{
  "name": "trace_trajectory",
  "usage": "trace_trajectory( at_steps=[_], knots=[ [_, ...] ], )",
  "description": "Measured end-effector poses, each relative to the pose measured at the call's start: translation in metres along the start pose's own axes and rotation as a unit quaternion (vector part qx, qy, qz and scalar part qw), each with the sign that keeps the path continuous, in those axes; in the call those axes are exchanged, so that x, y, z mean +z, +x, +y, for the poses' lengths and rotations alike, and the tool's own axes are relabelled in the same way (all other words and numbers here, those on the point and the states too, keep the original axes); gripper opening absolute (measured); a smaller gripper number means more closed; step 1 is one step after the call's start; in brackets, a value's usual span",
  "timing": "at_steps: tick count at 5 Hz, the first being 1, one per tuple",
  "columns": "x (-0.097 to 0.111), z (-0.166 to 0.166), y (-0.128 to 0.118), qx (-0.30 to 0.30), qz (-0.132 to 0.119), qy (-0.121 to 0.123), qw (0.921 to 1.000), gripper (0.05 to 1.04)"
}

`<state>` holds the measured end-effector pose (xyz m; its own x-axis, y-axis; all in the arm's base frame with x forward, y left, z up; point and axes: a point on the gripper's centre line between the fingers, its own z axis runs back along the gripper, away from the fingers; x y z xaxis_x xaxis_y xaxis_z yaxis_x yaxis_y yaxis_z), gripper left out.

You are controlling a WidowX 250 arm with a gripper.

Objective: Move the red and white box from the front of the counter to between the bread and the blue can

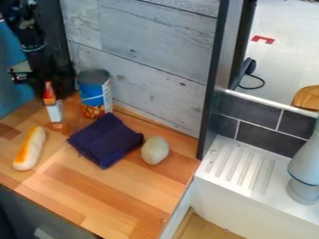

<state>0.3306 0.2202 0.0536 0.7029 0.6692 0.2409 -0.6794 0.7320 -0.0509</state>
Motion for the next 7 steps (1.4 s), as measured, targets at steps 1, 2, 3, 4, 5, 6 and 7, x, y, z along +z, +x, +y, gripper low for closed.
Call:
trace_trajectory(
  at_steps=[1,2,3,4,5,6,7],
  knots=[
    [-0.002,0.003,0.004,-0.003,0.003,0.002,1.0000,0.379],
    [-0.013,0.003,0.003,-0.004,0.019,-0.005,0.9998,0.379],
    [-0.017,0.006,0.003,0.007,0.026,-0.010,0.9996,0.379],
    [-0.021,0.006,0.003,0.008,0.030,-0.009,0.9995,0.379],
    [-0.021,0.006,0.002,0.009,0.031,-0.009,0.9994,0.492],
    [-0.021,0.007,0.002,0.008,0.031,-0.006,0.9995,0.792],
    [-0.022,0.007,0.002,0.004,0.030,-0.007,0.9995,0.995]
  ],
)
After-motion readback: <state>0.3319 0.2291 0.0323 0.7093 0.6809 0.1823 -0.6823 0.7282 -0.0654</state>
